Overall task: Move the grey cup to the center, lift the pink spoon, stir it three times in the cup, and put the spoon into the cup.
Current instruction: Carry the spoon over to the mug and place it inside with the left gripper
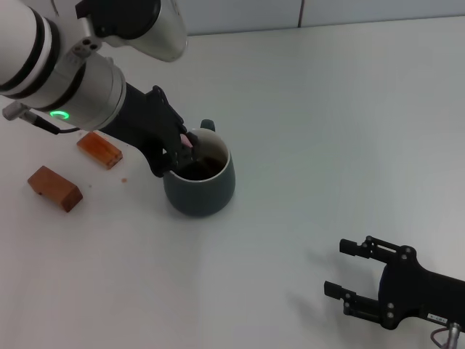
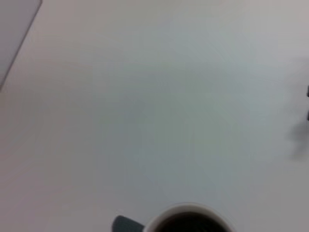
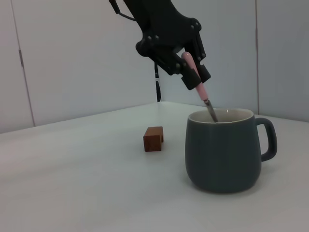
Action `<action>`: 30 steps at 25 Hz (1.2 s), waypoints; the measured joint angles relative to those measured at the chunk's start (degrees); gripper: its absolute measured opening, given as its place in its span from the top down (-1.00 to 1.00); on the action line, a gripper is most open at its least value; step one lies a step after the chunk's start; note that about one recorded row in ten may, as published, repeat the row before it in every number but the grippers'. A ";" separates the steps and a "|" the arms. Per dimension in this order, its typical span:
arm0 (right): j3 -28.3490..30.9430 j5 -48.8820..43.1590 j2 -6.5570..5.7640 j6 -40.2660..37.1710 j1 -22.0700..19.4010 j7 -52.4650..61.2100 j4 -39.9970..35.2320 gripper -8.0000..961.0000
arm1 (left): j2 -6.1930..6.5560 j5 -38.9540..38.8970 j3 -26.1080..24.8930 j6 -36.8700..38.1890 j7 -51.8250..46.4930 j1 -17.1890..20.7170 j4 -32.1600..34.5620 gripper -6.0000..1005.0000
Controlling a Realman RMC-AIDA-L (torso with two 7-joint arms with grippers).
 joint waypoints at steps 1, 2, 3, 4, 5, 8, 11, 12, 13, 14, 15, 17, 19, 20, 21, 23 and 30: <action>0.03 0.00 0.00 0.00 -0.05 0.00 0.00 -0.52 | 0.00 0.47 0.00 -0.58 -0.18 -0.07 -0.28 0.72; 0.06 0.04 0.00 0.00 -0.07 0.00 0.00 -0.52 | 0.00 1.10 0.00 -1.10 -0.41 -0.15 -0.49 0.72; 0.07 0.09 0.00 -0.01 -0.09 0.00 -0.01 -0.52 | 0.00 1.71 0.00 -1.38 -0.60 -0.19 -0.61 0.72; 0.08 0.14 0.00 -0.03 -0.11 0.00 -0.03 -0.52 | 0.01 2.47 0.00 -1.50 -0.84 -0.19 -0.63 0.72; 0.11 0.14 0.00 -0.07 -0.12 0.00 -0.08 -0.52 | 0.01 3.54 -0.20 -1.27 -1.12 -0.19 -0.65 0.72; 0.11 0.18 0.00 -0.07 -0.13 0.04 -0.13 -0.52 | 0.06 3.77 -0.73 -0.26 -1.14 -0.19 -0.63 0.72; 0.11 0.24 0.00 -0.07 -0.14 0.09 -0.20 -0.52 | 0.11 2.25 -1.22 1.94 -0.58 -0.14 -0.09 0.72; 0.11 0.27 0.00 -0.07 -0.14 0.09 -0.22 -0.52 | 0.11 1.63 -1.21 2.48 -0.40 -0.06 0.14 0.72; 0.11 0.30 0.00 -0.08 -0.13 0.09 -0.23 -0.52 | 0.11 1.01 -1.20 2.78 -0.19 0.00 0.29 0.72; 0.10 0.34 0.00 -0.07 -0.10 0.09 -0.23 -0.52 | 0.11 0.29 -1.19 2.94 0.06 0.05 0.38 0.72; 0.11 0.38 0.00 -0.07 -0.07 0.09 -0.23 -0.52 | 0.11 -0.36 -1.21 2.95 0.21 0.08 0.44 0.72; 0.10 0.40 -0.03 -0.08 -0.03 0.09 -0.21 -0.52 | 0.16 -1.83 -1.36 2.46 0.46 0.15 0.54 0.72; 0.10 0.41 -0.04 -0.07 0.04 0.09 -0.19 -0.52 | 0.17 -1.93 -1.36 1.14 0.47 0.17 0.50 0.72; 0.10 0.41 -0.05 -0.08 0.10 0.09 -0.16 -0.52 | 0.18 -1.66 -1.29 0.26 0.47 0.17 0.25 0.72; 0.10 0.43 -0.05 -0.07 0.13 0.09 -0.15 -0.52 | 0.18 -1.26 -1.16 -0.32 0.46 0.13 -0.03 0.72; 0.10 0.47 -0.07 -0.07 0.18 0.37 -0.15 -0.52 | 0.14 -0.10 -0.90 -1.22 0.28 0.04 -0.73 0.72; 0.10 0.49 -0.09 -0.06 0.27 0.88 -0.37 -0.52 | 0.06 1.34 -0.82 -2.10 0.01 0.22 -1.63 0.72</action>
